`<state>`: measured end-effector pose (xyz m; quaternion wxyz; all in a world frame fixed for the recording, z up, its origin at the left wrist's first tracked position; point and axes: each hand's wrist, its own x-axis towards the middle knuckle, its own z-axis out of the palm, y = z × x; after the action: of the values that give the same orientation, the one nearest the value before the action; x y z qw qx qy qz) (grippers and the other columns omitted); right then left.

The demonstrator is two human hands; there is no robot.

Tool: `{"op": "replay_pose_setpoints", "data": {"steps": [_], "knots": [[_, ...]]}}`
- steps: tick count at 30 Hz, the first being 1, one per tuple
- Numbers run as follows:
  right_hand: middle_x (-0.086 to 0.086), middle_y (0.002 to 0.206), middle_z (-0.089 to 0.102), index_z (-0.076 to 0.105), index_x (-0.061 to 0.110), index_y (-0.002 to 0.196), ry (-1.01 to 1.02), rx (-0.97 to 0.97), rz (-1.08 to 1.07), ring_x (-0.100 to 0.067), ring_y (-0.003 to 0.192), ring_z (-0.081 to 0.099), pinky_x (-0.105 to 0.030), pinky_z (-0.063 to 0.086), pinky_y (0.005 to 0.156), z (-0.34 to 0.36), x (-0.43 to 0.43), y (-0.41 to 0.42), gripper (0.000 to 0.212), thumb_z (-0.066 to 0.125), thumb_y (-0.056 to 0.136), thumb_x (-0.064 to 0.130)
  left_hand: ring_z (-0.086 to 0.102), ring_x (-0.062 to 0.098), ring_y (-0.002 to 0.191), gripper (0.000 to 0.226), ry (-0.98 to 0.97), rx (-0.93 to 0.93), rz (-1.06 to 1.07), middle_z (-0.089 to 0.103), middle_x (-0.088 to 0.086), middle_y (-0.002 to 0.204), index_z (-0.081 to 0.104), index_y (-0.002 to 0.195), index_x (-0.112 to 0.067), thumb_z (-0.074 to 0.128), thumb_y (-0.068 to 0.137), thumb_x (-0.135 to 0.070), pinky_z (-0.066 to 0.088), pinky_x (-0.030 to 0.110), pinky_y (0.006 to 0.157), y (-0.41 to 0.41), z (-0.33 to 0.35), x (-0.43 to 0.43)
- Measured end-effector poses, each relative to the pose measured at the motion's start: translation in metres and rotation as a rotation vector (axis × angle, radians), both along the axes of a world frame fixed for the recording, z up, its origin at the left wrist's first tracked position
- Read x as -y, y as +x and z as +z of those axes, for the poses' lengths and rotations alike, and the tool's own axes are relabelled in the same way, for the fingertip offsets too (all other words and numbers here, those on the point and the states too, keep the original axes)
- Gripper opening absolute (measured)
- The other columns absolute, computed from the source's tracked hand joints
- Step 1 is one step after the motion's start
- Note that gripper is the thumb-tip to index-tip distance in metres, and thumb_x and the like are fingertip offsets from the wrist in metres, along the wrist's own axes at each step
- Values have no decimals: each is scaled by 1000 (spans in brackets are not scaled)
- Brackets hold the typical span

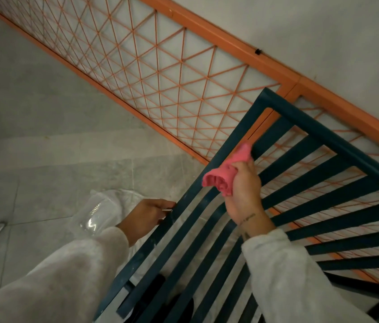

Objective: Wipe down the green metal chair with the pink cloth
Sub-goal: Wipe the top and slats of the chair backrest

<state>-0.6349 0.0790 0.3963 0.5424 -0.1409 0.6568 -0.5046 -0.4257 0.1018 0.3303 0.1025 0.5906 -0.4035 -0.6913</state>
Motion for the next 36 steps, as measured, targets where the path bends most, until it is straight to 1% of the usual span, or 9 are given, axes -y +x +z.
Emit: {"op": "replay_pose_setpoints", "data": {"steps": [5,10,13,17,20,24,27,32,36], "knots": [[-5,149,41,8,51,155,85,-77,151,-27,119,55,-30,52,76,-14,-22,38,72,43,103,16,63,22,113,31,16,-21,67,69,7,119,69,115,-3,45,96,3,51,24,87,0,12,-9],[-9,117,58,30,40,153,266,213,258,-22,92,62,-32,55,71,-40,-100,76,63,45,99,11,71,13,98,35,-19,21,98,78,1,100,76,100,-13,48,90,6,53,18,80,15,14,-31],[-10,114,61,42,31,149,351,348,372,-20,87,60,-28,51,65,-43,-132,81,57,46,97,9,72,12,94,36,-22,59,129,78,-1,97,77,96,-13,48,89,6,54,21,83,26,10,-48],[-8,115,60,51,28,142,266,-31,396,-23,89,61,-28,48,64,-34,-121,49,49,47,97,10,71,13,92,27,4,105,133,75,-1,99,74,99,-13,49,95,-2,56,26,85,38,8,-63],[-6,131,56,51,36,139,83,-224,381,-28,105,62,-38,56,78,-19,-82,19,44,47,100,15,70,19,93,19,42,80,258,74,7,103,73,99,-5,55,94,-3,53,21,72,53,9,-76],[5,161,29,29,45,153,-127,-719,775,-25,131,51,-46,51,104,-22,-35,7,59,43,104,15,71,24,93,18,90,80,316,74,12,104,73,100,-1,57,92,-1,55,23,70,72,8,-92],[9,169,4,20,39,157,-255,-1104,1151,-27,127,57,-36,58,94,-47,-50,22,74,47,99,4,71,26,96,19,124,110,280,75,11,105,74,101,-5,57,91,-2,55,27,74,85,5,-104],[17,167,-9,9,40,159,-354,-1018,1114,-14,140,43,-26,52,102,-88,-148,87,81,49,96,7,72,19,96,25,149,89,330,77,4,101,76,100,-8,55,91,0,56,23,73,108,-1,-126],[26,164,-13,8,43,158,-400,-838,1297,-9,128,50,-14,44,96,-86,-189,113,81,47,97,8,73,15,85,32,154,69,365,78,9,94,80,87,-11,55,86,8,57,17,69,122,-8,-146]]}}
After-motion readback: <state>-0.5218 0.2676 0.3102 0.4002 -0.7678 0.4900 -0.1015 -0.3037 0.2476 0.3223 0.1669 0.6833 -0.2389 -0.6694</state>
